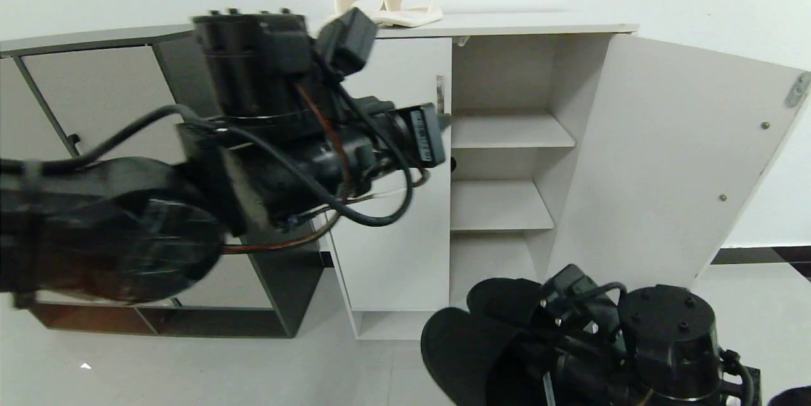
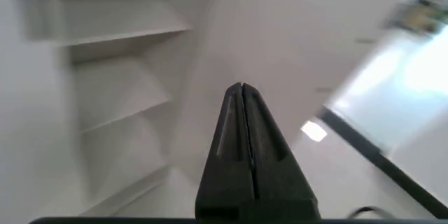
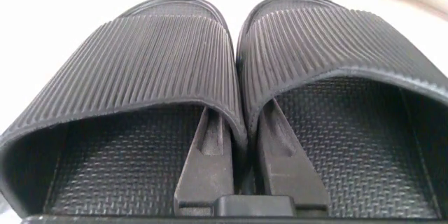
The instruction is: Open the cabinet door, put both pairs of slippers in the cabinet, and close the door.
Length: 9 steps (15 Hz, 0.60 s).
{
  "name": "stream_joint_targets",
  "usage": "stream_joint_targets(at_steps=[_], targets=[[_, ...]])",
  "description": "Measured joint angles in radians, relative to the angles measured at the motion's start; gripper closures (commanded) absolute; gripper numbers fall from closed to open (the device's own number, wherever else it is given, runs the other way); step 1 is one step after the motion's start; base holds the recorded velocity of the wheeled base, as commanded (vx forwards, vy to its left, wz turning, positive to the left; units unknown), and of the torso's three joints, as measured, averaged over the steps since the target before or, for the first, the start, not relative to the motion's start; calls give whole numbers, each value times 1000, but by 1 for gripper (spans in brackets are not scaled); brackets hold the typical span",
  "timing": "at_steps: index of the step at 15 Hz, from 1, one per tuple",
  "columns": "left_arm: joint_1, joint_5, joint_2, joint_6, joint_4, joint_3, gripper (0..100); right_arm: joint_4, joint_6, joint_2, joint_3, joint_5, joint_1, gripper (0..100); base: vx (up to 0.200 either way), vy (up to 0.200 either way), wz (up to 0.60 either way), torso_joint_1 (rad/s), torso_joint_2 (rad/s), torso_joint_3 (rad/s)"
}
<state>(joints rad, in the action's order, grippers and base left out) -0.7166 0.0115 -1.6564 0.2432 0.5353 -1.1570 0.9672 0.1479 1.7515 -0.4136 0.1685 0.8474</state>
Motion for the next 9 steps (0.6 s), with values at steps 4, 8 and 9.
stream_joint_targets(at_steps=[4,8,9], targets=[[80,165,434,-75,-177,290,100,0,41,66,-116,128,-83,100,0,0,0,0,0,0],[321,271,966,-149,-345,646,100,0,-7,86,-132,133,-93,100,0,0,0,0,0,0],[396,290,1098,-166,-376,747,100,0,-8,90,-132,133,-94,100,0,0,0,0,0,0]])
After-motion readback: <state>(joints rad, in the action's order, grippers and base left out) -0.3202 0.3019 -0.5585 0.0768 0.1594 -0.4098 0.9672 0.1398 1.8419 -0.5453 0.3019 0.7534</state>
